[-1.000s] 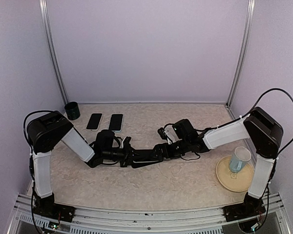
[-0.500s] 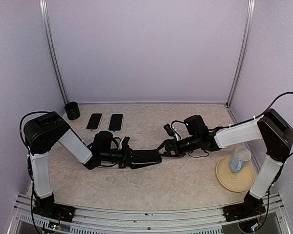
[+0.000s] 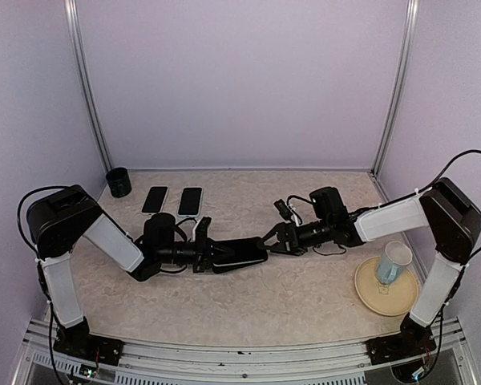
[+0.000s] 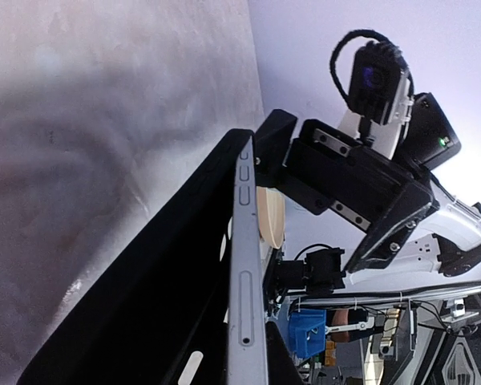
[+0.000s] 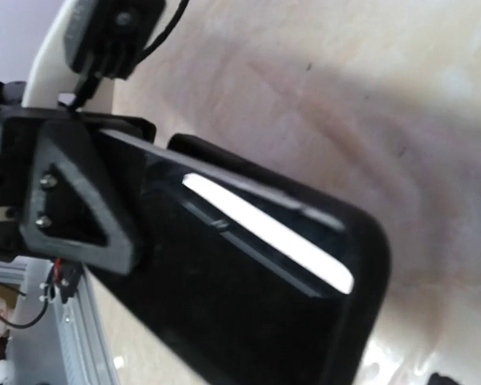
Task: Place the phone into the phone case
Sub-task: Install the phone on the phone case.
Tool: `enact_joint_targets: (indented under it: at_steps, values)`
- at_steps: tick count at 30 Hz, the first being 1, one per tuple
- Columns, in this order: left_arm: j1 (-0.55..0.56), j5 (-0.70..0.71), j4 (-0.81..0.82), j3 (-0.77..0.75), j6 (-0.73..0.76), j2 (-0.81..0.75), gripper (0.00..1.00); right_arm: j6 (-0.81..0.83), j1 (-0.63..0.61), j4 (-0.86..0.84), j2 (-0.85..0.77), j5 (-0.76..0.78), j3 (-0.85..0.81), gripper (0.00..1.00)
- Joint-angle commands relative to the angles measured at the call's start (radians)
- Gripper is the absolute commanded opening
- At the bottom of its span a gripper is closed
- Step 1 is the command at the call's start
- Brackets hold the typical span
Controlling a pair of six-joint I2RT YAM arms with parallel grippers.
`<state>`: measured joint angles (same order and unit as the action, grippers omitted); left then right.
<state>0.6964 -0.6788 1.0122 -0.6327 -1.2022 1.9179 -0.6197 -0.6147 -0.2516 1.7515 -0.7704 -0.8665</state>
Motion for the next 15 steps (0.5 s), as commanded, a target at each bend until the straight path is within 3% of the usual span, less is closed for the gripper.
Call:
enact_joint_targets:
  at_steps: [1,6,15]
  values:
    - [0.018,-0.044,0.118,-0.005,0.032,-0.061,0.0,-0.032,0.004,-0.076,0.023,-0.058,0.01,1.0]
    - [0.04,-0.056,0.13,-0.02,0.035,-0.066,0.0,-0.067,0.004,-0.13,0.019,-0.111,0.02,0.97]
    - [0.067,-0.064,0.138,-0.037,0.047,-0.072,0.0,-0.128,-0.012,-0.211,0.02,-0.18,0.032,0.84]
